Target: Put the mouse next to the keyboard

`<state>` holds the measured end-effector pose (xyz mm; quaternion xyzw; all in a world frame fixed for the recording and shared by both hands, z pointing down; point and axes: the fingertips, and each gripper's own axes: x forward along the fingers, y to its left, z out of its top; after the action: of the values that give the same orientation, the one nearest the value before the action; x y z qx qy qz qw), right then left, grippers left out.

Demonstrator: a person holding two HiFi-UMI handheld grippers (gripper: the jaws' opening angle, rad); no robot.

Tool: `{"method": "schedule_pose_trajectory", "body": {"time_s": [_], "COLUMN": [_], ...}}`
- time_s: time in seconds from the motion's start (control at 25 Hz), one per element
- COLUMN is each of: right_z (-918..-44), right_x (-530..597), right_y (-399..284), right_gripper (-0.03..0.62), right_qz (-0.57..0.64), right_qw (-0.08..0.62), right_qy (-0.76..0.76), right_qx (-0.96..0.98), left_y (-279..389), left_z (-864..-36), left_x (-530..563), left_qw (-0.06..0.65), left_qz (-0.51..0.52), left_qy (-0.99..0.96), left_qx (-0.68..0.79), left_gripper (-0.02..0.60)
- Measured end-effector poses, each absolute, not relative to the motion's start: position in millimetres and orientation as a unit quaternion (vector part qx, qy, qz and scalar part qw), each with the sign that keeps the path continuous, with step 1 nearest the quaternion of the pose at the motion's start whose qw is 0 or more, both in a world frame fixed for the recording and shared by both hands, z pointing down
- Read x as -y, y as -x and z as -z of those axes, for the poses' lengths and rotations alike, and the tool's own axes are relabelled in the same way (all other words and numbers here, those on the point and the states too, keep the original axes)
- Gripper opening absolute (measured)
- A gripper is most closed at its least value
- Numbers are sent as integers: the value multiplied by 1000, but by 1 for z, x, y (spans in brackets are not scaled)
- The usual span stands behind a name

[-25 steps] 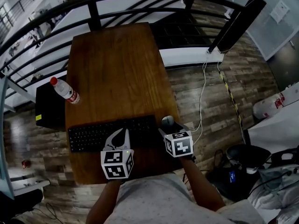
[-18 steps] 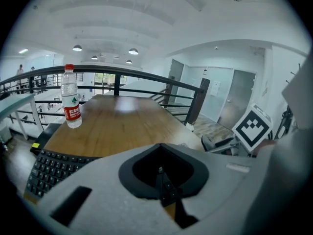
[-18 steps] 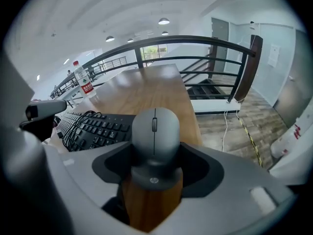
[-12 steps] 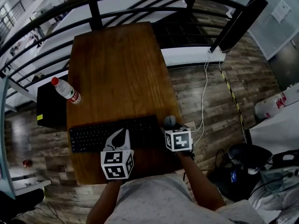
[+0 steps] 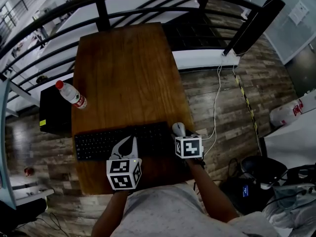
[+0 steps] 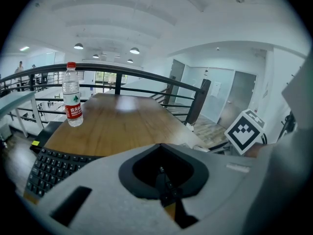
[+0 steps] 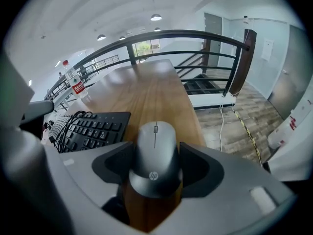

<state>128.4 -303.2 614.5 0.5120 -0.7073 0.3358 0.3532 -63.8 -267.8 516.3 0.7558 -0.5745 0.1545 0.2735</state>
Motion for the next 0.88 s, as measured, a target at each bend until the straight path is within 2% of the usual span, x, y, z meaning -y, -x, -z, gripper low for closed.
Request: {"method": "schedule_pose_trajectory", "body": {"time_s": [0.88], "right_z": [-611], "right_x": [302], "right_y": [-132], "right_gripper": [316], "right_qz": [-320], "right_qw": [334], "right_qy": [-531], "right_qx": [710], "left_y": [74], "left_z": [-511], "left_x": [261], "left_qw": [267], "left_qz": [-157], "left_qy": [-759], "left_qx": [573], "left_gripper": [-6]}}
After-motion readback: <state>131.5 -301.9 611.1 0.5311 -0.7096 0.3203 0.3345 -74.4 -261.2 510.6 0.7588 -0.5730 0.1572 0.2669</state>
